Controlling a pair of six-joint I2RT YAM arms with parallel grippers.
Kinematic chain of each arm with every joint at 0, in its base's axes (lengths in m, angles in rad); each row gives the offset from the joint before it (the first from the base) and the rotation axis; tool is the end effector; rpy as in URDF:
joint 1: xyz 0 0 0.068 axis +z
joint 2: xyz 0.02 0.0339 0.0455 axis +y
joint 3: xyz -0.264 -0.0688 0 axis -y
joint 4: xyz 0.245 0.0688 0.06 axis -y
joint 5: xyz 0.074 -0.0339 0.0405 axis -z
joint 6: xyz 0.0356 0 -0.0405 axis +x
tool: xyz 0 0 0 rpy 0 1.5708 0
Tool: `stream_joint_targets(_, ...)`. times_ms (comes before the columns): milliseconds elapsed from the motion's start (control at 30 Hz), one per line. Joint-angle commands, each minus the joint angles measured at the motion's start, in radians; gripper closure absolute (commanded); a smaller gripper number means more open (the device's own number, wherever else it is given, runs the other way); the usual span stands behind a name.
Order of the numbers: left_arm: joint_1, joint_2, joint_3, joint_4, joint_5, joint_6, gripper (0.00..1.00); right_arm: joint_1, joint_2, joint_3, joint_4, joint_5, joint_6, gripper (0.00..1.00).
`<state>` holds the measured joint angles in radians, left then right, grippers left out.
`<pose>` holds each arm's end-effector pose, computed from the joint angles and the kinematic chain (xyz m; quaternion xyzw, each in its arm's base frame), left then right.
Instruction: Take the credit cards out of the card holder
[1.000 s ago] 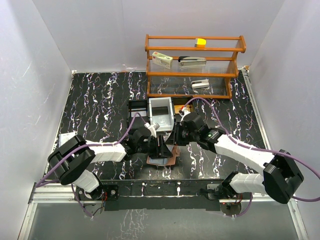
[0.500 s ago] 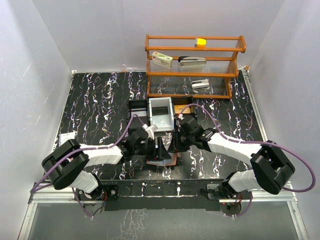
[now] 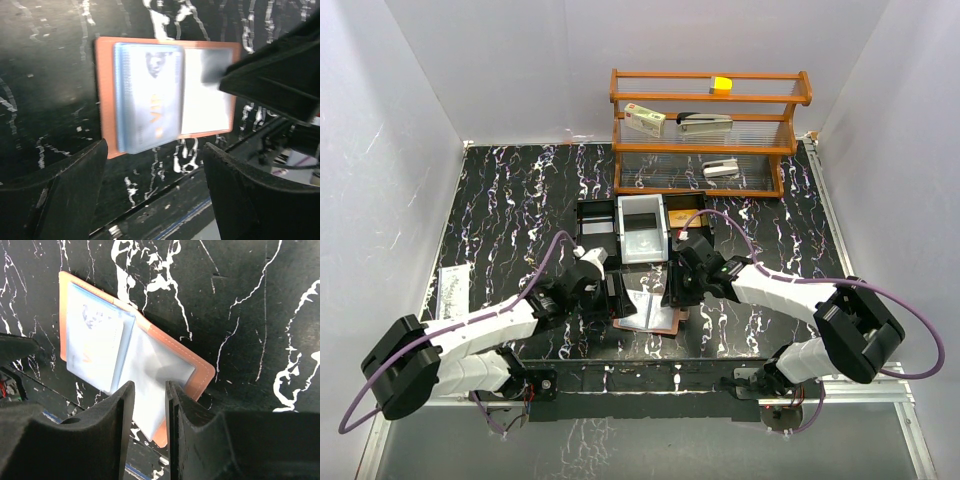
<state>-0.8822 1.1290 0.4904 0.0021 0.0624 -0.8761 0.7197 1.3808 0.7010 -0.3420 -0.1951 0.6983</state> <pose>0.1430 -0.1772 0.1892 0.0168 0.8924 -0.3644 0.2656 0.1874 0.1734 0.1725 -0.0366 0.9576 0.2468 0.1437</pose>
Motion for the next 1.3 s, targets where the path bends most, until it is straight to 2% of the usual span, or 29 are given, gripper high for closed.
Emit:
stream_joint_targets(0, 0.022, -0.015, 0.049, -0.158, -0.119, 0.018, 0.23, 0.01, -0.013, 0.05, -0.011, 0.061, -0.02, 0.7)
stream_joint_targets(100, 0.028, -0.019, 0.066, -0.194, -0.163, 0.003, 0.2, 0.019, -0.015, 0.068, -0.022, 0.091, -0.022, 0.69)
stream_joint_targets(267, 0.039, -0.087, 0.07, -0.233, -0.251, -0.009, 0.02, 0.03, -0.009, 0.09, -0.033, 0.11, -0.028, 0.68)
stream_joint_targets(300, 0.043, -0.102, 0.069, -0.24, -0.264, -0.009, 0.01, 0.035, -0.006, 0.095, -0.032, 0.113, -0.03, 0.68)
stream_joint_targets(833, 0.066, -0.201, 0.066, -0.315, -0.348, -0.024, 0.01, 0.181, 0.096, 0.203, -0.08, 0.246, -0.016, 0.63)
stream_joint_targets(967, 0.067, -0.22, 0.06, -0.316, -0.345, -0.031, 0.01, 0.219, 0.142, 0.231, -0.076, 0.277, 0.015, 0.57)
stream_joint_targets(1133, 0.067, -0.235, 0.058, -0.35, -0.352, -0.043, 0.01, 0.263, 0.194, 0.27, -0.07, 0.325, 0.05, 0.4)
stream_joint_targets(1267, 0.066, -0.257, 0.05, -0.367, -0.359, -0.06, 0.01, 0.279, 0.227, 0.293, -0.072, 0.359, 0.069, 0.39)
